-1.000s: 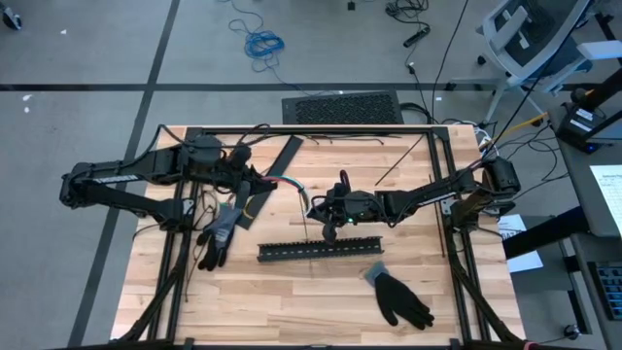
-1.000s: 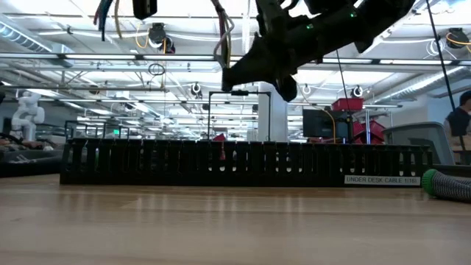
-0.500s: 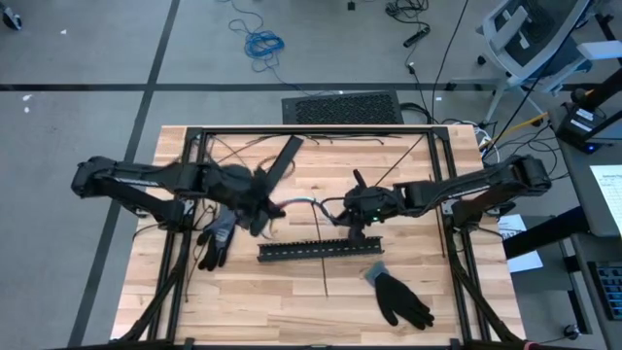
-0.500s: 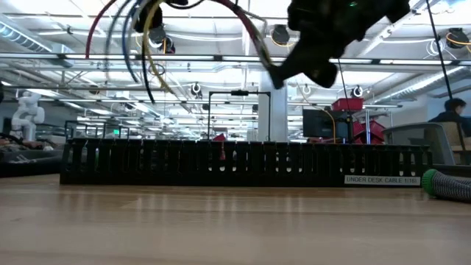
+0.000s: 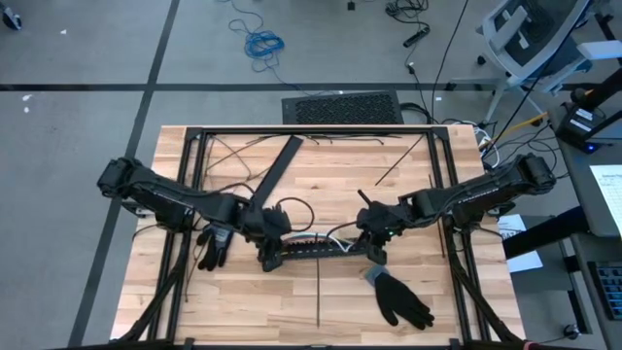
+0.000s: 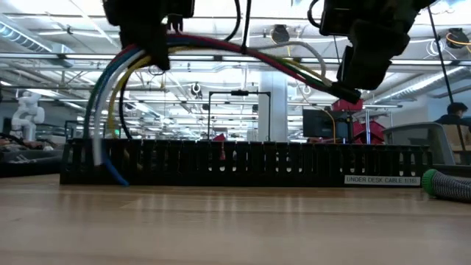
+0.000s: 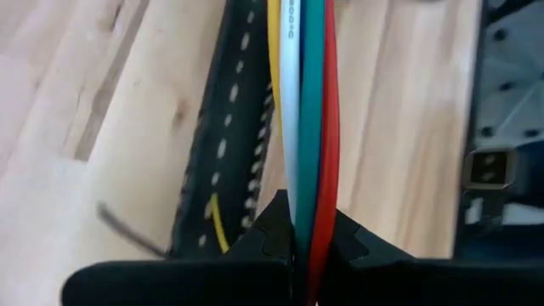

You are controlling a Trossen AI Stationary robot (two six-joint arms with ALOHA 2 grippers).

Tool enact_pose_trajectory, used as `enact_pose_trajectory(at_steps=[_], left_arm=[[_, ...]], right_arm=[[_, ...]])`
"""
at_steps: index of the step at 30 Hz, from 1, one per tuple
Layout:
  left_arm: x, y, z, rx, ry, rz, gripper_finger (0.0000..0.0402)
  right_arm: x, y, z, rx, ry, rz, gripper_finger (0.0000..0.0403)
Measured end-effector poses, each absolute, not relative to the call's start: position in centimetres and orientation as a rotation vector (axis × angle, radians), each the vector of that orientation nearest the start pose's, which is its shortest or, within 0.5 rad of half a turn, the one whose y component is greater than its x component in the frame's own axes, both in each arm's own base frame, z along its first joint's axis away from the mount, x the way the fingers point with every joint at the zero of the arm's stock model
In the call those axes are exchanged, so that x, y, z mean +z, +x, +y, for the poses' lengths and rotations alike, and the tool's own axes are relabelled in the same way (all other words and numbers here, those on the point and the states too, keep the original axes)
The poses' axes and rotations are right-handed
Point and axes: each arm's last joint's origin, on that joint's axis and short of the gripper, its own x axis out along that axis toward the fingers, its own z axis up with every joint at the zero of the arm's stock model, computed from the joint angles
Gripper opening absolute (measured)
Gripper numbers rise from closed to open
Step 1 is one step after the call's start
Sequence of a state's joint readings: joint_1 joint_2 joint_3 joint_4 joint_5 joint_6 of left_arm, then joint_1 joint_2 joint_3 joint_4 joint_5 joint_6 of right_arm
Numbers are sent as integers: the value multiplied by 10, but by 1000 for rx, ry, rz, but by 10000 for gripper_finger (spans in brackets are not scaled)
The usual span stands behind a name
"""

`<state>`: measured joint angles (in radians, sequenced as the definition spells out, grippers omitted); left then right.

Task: Ziptie cables
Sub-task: Put the ziptied cable wires into the cable duct

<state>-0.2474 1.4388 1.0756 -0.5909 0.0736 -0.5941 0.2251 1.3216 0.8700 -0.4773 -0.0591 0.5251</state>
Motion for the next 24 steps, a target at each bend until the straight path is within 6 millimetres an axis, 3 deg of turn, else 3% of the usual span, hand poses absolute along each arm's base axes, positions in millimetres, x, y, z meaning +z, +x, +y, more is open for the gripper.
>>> enact_pose_trajectory(at_steps=[6,17,24], left_arm=[[253,269,-73,62,-408,1095,45],[252,268,-66,77,-321,1117,161],[239,275,-67,86,-272,1150,171]], right_arm=[[228,251,60,23,413,996,2],[224,244,59,0,404,1075,2],[220,239,58,-11,386,1144,1]])
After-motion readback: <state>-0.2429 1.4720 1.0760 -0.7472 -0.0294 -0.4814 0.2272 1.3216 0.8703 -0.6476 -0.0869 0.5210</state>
